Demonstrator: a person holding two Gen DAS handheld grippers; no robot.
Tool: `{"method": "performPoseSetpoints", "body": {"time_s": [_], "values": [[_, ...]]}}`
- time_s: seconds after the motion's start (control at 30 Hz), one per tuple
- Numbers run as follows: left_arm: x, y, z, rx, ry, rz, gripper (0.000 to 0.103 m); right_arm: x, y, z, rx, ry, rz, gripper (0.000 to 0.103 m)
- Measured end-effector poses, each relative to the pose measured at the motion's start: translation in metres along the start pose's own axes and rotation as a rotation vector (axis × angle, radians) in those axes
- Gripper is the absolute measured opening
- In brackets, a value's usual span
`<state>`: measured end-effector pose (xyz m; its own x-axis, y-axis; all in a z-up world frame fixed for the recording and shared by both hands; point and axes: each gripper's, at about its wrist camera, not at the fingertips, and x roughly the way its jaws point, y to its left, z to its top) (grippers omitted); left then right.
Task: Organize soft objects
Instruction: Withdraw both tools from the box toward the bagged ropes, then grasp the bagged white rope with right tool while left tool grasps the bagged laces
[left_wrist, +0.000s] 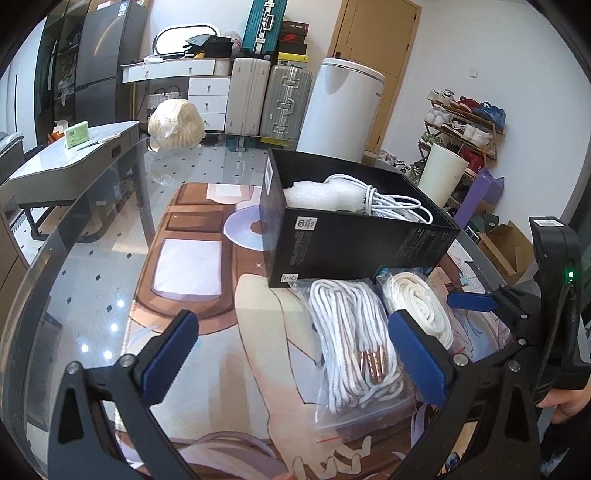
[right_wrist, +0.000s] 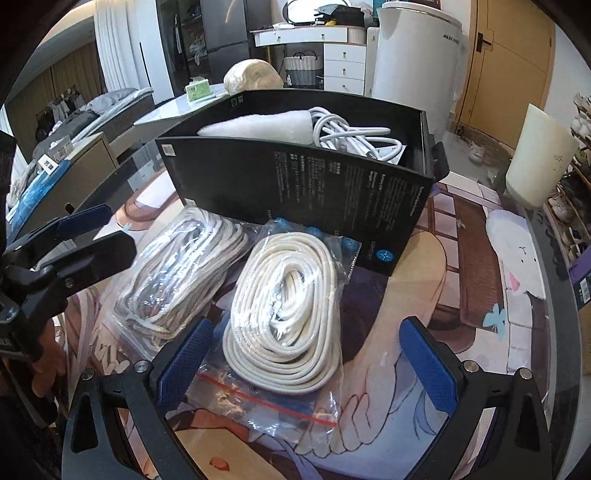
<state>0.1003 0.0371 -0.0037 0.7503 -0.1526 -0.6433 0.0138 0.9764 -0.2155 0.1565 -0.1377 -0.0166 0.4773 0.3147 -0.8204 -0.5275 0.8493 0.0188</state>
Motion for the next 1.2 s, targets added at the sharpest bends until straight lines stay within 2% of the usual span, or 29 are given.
{"method": "performPoseSetpoints", "body": {"time_s": [0.23, 0.47, 0.7, 1.2], "values": [[0.001, -0.001, 0.000, 0.001, 0.005, 0.005, 0.103, -0.003, -0.013, -0.006, 0.032, 0.018, -0.043, 0.102], [0.001, -0.001, 0.000, 0.007, 0.009, 0.001, 0.103, -0.007, -0.012, -0.013, 0.014, 0.013, -0.029, 0.102], [0.001, -0.001, 0.000, 0.008, 0.009, 0.001, 0.103, 0.001, -0.005, -0.001, -0.011, 0.022, -0.036, 0.102], [0.002, -0.002, -0.001, 0.017, 0.013, 0.006, 0.103, 0.003, -0.024, -0.002, 0.027, 0.024, -0.042, 0.102]]}}
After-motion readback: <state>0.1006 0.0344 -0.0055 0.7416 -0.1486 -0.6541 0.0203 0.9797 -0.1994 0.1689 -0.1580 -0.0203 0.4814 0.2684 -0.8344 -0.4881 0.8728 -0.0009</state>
